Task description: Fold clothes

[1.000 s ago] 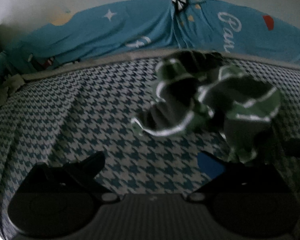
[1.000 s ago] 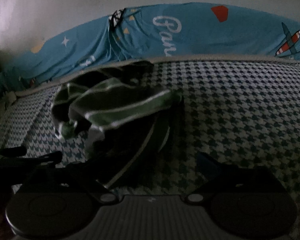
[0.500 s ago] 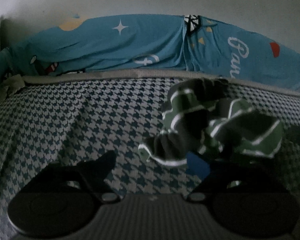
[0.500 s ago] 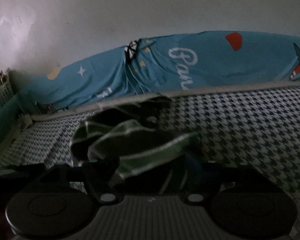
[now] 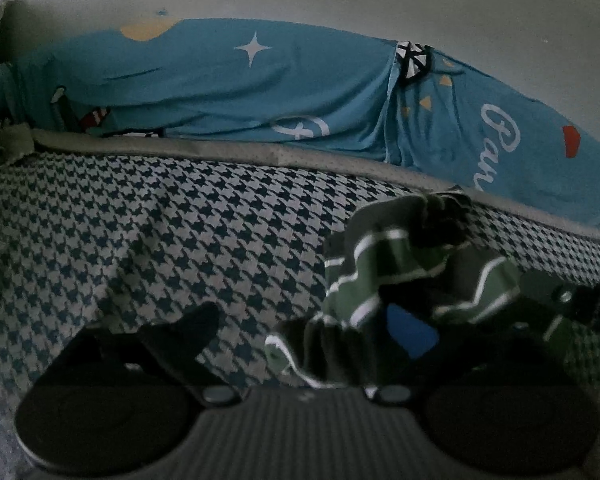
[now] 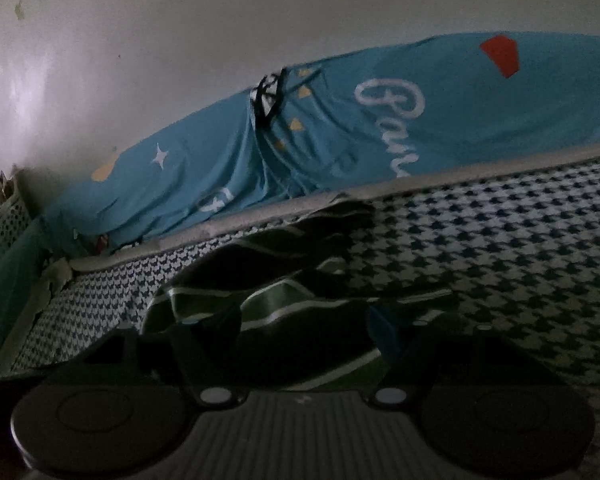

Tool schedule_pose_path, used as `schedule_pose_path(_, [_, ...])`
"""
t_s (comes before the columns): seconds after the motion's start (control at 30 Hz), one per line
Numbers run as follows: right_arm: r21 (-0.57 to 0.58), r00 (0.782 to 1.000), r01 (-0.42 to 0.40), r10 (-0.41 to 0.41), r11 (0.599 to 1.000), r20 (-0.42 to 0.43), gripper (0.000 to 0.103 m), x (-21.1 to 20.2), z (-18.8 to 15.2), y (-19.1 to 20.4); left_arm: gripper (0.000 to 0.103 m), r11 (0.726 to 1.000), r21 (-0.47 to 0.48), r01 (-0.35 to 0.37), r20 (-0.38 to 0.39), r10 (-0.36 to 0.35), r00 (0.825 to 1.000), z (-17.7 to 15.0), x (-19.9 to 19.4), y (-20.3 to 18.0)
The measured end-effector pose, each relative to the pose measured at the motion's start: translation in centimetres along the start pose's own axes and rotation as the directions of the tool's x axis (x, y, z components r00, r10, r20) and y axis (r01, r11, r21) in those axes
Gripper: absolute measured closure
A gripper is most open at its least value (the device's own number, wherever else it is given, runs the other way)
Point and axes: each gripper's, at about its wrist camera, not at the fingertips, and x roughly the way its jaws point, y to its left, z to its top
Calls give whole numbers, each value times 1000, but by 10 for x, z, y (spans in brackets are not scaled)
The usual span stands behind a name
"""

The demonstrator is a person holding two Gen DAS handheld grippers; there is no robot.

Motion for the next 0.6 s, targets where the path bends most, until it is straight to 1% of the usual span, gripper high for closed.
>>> schedule_pose_path(0.17, [-38, 999, 25, -27, 999, -46, 32, 24, -1, 6, 5, 1000, -8, 16, -12, -16, 1000, 8, 17, -2])
schedule_pose_path(0.23, [-53, 998, 25, -28, 998, -51, 32, 31, -3, 7, 5, 1000, -1, 15, -18, -15, 1000, 9, 23, -4])
schedule_pose_path(0.27, [-60, 998, 25, -28, 998, -55, 38, 34, -4, 8, 6, 1000, 3, 19, -23, -19, 1000, 9, 26, -5])
schedule_pose_path(0.3, [-66, 998, 22, -26, 998, -60, 43, 36, -5, 9, 10, 1000, 6, 22, -27, -22, 999, 8, 29, -6])
schedule_pose_path(0.33, [-76, 998, 17, -22, 997, -65, 56, 37, -6, 9, 12, 1000, 9, 25, -32, -25, 999, 8, 31, -7])
schedule_pose_path(0.37, [-89, 997, 9, -16, 996, -69, 65, 37, -8, 11, 16, 1000, 14, 25, -39, -24, 999, 7, 32, -8])
schedule_pose_path(0.4, [-102, 997, 2, -10, 995, -73, 70, 37, -9, 12, 22, 1000, 19, 25, -46, -24, 999, 6, 33, -9])
schedule_pose_path(0.43, [-115, 997, -5, -4, 993, -77, 82, 37, -11, 14, 25, 999, 24, 26, -52, -24, 998, 5, 34, -9])
schedule_pose_path(0.47, [-129, 997, -13, 3, 992, -78, 89, 36, -12, 15, 31, 999, 32, 28, -56, -26, 998, 4, 33, -11])
schedule_pose_path(0.5, [-143, 997, -21, 10, 989, -74, 91, 34, -14, 17, 37, 999, 41, 27, -54, -25, 998, 2, 32, -12])
schedule_pose_path(0.53, [-157, 997, -32, 21, 987, -68, 94, 31, -15, 18, 40, 998, 50, 26, -53, -23, 998, 1, 31, -12])
schedule_pose_path(0.6, [-176, 997, -61, 51, 983, -61, 95, 25, -17, 20, 50, 998, 66, 21, -49, -18, 999, -2, 27, -12])
